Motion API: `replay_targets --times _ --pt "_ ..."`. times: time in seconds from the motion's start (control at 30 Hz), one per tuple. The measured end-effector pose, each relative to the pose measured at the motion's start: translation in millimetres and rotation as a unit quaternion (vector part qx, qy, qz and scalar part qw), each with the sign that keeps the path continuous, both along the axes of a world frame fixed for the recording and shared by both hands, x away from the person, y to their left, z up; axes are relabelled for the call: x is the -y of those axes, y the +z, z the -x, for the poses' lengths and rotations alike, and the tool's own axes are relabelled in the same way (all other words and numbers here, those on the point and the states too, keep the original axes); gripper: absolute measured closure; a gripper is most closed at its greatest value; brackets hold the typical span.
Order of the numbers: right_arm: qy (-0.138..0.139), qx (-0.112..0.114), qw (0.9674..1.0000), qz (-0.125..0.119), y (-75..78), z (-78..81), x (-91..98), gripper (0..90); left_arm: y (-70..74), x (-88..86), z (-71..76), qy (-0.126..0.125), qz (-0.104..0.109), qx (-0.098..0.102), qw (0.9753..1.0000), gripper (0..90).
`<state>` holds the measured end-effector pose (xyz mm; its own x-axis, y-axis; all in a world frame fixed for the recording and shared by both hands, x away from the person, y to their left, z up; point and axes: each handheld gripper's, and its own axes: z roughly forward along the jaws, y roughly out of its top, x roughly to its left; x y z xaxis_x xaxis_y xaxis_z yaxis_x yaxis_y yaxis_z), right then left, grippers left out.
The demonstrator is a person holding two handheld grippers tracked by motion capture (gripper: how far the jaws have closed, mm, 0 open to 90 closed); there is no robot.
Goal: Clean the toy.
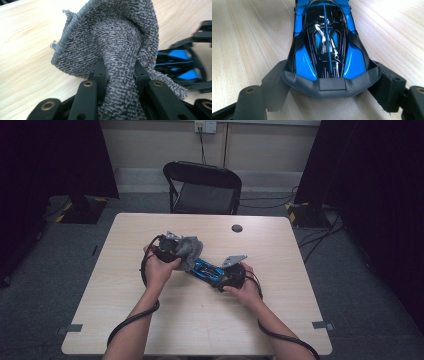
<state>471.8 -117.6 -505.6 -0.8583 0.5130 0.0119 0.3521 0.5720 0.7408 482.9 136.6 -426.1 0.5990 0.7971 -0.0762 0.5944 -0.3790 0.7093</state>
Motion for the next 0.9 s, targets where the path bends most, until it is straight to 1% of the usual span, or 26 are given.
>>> replay_targets --times 0.07,0.1,0.17,0.27,0.33,0.37,0.43,0.5,0.53,0.63,0.73,0.77,0.8,0.83,0.9 --pt "0.0 0.0 1.0 0.0 0.0 0.0 0.0 24.3 -0.8 8.0 2.6 -0.012 0.002 -0.001 0.9999 71.3" --pt "0.0 0.0 1.0 0.0 0.0 0.0 0.0 24.3 -1.1 11.7 3.7 -0.018 0.0 -0.003 0.9998 71.3" --pt "0.0 0.0 1.0 0.0 0.0 0.0 0.0 24.3 -2.5 19.5 6.3 -0.027 0.004 -0.002 0.9996 71.3" --pt "0.0 0.0 1.0 0.0 0.0 0.0 0.0 24.3 -3.8 30.3 9.8 -0.043 0.002 -0.006 0.999 71.3" --pt "0.0 0.0 1.0 0.0 0.0 0.0 0.0 24.3 -4.8 37.4 12.0 -0.054 -0.005 -0.006 0.9985 71.3" --pt "0.0 0.0 1.0 0.0 0.0 0.1 0.0 24.3 -6.1 41.5 13.1 -0.057 -0.004 -0.005 0.9984 71.3" --pt "0.0 0.0 1.0 0.0 0.0 0.1 0.0 24.3 -7.9 48.5 14.7 -0.071 -0.011 -0.008 0.9974 71.3" --pt "0.0 0.0 1.0 0.0 0.0 0.1 0.0 24.3 -11.0 56.7 17.2 -0.078 -0.007 -0.009 0.9969 71.3" --pt "-0.001 0.0 1.0 0.0 0.0 0.1 0.0 24.3 -12.3 61.0 18.4 -0.085 -0.01 -0.013 0.9963 71.3" --pt "0.0 0.001 1.0 0.0 0.0 0.0 0.0 24.3 -15.9 72.8 20.9 -0.102 -0.018 -0.015 0.9945 71.3" --pt "-0.001 0.0 1.0 0.0 0.0 0.1 -0.1 24.3 -21.0 82.2 21.9 -0.105 -0.022 -0.015 0.9941 71.3" --pt "-0.001 0.0 1.0 0.0 0.0 0.1 -0.1 24.3 -22.6 84.4 22.1 -0.109 -0.032 -0.014 0.9935 71.2" --pt "-0.001 0.001 1.0 0.0 0.0 0.1 -0.1 24.3 -24.0 86.3 22.1 -0.109 -0.038 -0.012 0.9932 71.2" --pt "-0.001 0.001 1.0 0.0 0.0 0.1 -0.1 24.3 -24.8 86.9 22.1 -0.108 -0.037 -0.013 0.9934 71.2" --pt "-0.001 0.001 1.0 0.0 0.0 0.0 0.0 24.3 -24.8 87.8 22.3 -0.109 -0.042 -0.012 0.9931 71.2"
